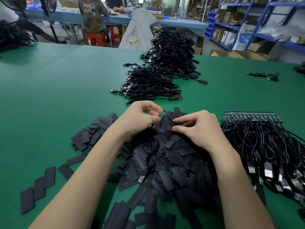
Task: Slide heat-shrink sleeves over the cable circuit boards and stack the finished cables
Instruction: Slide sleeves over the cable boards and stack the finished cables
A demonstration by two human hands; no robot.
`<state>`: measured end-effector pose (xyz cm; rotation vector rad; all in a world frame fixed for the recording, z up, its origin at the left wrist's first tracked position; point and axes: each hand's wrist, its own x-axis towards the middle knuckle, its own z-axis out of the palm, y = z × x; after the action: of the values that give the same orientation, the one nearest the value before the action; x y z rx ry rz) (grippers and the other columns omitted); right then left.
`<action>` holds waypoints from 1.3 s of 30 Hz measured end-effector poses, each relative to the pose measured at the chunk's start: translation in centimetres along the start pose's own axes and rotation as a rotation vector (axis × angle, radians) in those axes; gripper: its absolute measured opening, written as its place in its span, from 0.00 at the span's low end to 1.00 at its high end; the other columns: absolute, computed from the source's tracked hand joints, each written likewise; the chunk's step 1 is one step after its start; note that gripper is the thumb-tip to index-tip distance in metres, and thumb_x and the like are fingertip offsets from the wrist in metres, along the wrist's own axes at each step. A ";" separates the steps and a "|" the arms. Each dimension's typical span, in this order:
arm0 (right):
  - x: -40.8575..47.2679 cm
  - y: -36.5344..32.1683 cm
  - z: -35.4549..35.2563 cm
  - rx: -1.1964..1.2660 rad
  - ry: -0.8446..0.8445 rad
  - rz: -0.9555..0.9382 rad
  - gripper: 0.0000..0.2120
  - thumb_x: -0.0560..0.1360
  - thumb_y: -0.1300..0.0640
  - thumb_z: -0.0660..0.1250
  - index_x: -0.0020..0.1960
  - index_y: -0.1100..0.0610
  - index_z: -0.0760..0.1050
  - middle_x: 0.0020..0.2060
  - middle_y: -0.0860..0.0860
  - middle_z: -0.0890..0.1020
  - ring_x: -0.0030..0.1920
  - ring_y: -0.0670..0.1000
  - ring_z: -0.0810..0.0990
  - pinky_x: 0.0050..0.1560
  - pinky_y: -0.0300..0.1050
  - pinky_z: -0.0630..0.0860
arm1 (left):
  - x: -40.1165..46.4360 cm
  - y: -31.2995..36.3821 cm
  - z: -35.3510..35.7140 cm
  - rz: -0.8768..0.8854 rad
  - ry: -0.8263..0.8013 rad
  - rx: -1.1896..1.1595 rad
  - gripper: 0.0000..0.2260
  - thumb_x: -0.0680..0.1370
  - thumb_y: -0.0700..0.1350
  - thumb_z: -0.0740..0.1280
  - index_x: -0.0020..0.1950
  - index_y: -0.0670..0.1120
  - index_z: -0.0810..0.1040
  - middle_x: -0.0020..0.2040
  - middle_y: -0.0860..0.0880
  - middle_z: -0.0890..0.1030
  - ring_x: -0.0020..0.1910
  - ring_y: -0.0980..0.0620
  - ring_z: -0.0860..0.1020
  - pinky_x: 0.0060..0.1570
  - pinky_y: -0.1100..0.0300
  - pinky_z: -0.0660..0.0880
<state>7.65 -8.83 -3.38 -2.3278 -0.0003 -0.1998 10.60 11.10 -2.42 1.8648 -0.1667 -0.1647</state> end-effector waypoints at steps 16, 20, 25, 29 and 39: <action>-0.1 -0.7 0.1 0.927 0.094 0.162 0.11 0.68 0.61 0.80 0.50 0.56 0.86 0.43 0.53 0.88 0.40 0.48 0.85 0.41 0.35 0.80 | -0.3 0.2 0.4 -0.024 -0.113 -0.219 0.09 0.75 0.33 0.73 0.51 0.44 0.81 0.37 0.53 0.84 0.30 0.55 0.73 0.36 0.65 0.73; -0.1 -1.1 -0.1 1.196 0.107 0.170 0.12 0.64 0.59 0.79 0.47 0.59 0.87 0.46 0.55 0.88 0.44 0.48 0.86 0.43 0.34 0.80 | -0.2 0.3 0.6 -0.053 -0.185 -0.344 0.09 0.75 0.33 0.73 0.52 0.44 0.81 0.42 0.47 0.86 0.42 0.48 0.80 0.53 0.55 0.78; -0.2 -1.4 0.4 1.242 0.059 0.138 0.16 0.63 0.58 0.78 0.50 0.60 0.85 0.48 0.57 0.87 0.47 0.49 0.87 0.47 0.35 0.80 | -0.5 0.3 0.9 -0.056 -0.247 -0.475 0.07 0.75 0.32 0.71 0.48 0.42 0.81 0.39 0.44 0.84 0.37 0.52 0.82 0.44 0.61 0.82; -0.3 -1.5 0.3 1.256 0.053 0.120 0.11 0.64 0.59 0.77 0.47 0.58 0.87 0.46 0.57 0.87 0.47 0.49 0.86 0.47 0.35 0.80 | -0.5 0.5 0.9 -0.090 -0.262 -0.556 0.07 0.75 0.32 0.71 0.48 0.42 0.81 0.40 0.45 0.84 0.36 0.53 0.83 0.41 0.64 0.81; -0.5 -1.6 0.2 1.289 0.055 0.112 0.08 0.65 0.60 0.76 0.45 0.57 0.87 0.46 0.55 0.87 0.47 0.48 0.86 0.47 0.35 0.80 | -0.6 0.8 0.8 -0.136 -0.274 -0.621 0.07 0.76 0.31 0.70 0.49 0.41 0.80 0.41 0.45 0.84 0.37 0.53 0.83 0.42 0.66 0.81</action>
<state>7.10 -7.54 -2.41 -1.0340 0.0224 -0.1379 9.86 10.25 -1.90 1.2283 -0.1541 -0.5074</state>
